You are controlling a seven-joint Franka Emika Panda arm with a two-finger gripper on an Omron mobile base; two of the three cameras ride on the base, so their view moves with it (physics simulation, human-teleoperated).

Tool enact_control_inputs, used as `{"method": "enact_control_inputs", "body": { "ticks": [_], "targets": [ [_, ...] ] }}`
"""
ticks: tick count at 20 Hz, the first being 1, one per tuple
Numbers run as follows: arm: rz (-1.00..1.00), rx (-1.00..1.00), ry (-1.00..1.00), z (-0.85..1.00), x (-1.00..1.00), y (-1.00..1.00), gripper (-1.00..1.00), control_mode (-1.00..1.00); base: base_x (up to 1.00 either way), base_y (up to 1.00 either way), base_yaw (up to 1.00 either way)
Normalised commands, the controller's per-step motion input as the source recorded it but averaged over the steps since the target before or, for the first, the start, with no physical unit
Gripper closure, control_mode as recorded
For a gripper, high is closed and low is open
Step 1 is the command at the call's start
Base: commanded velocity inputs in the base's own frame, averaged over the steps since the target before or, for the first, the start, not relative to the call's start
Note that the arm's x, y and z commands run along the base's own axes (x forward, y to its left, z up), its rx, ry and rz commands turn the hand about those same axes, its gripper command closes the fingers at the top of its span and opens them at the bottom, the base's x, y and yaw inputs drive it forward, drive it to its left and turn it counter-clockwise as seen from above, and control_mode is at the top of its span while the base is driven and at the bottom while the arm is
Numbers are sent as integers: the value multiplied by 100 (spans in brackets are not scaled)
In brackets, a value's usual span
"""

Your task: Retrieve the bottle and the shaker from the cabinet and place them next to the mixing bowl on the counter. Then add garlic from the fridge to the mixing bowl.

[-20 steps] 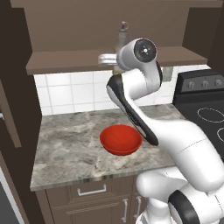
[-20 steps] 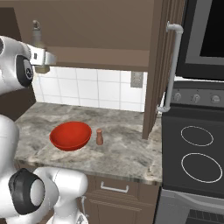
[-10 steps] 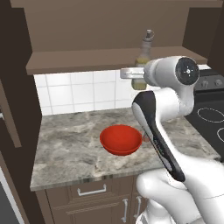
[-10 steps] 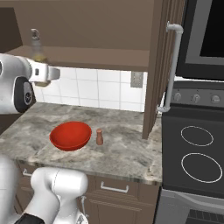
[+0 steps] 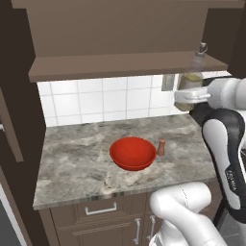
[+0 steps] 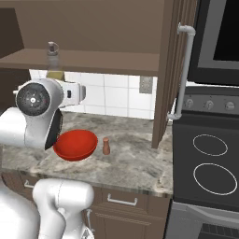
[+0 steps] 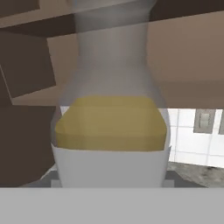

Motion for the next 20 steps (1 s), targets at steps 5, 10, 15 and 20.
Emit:
{"method": "enact_control_inputs", "body": {
  "ticks": [5,10,15,20],
  "targets": [
    [19,0,0,-18,-54,-35,100,-100,0,0,0],
    [20,0,-3,-76,-18,-26,100,-100,0,0,0],
    [26,-2,-3,-62,0,-4,100,-100,0,0,0],
    [30,0,-4,-39,0,-4,100,-100,0,0,0]
  ]
}}
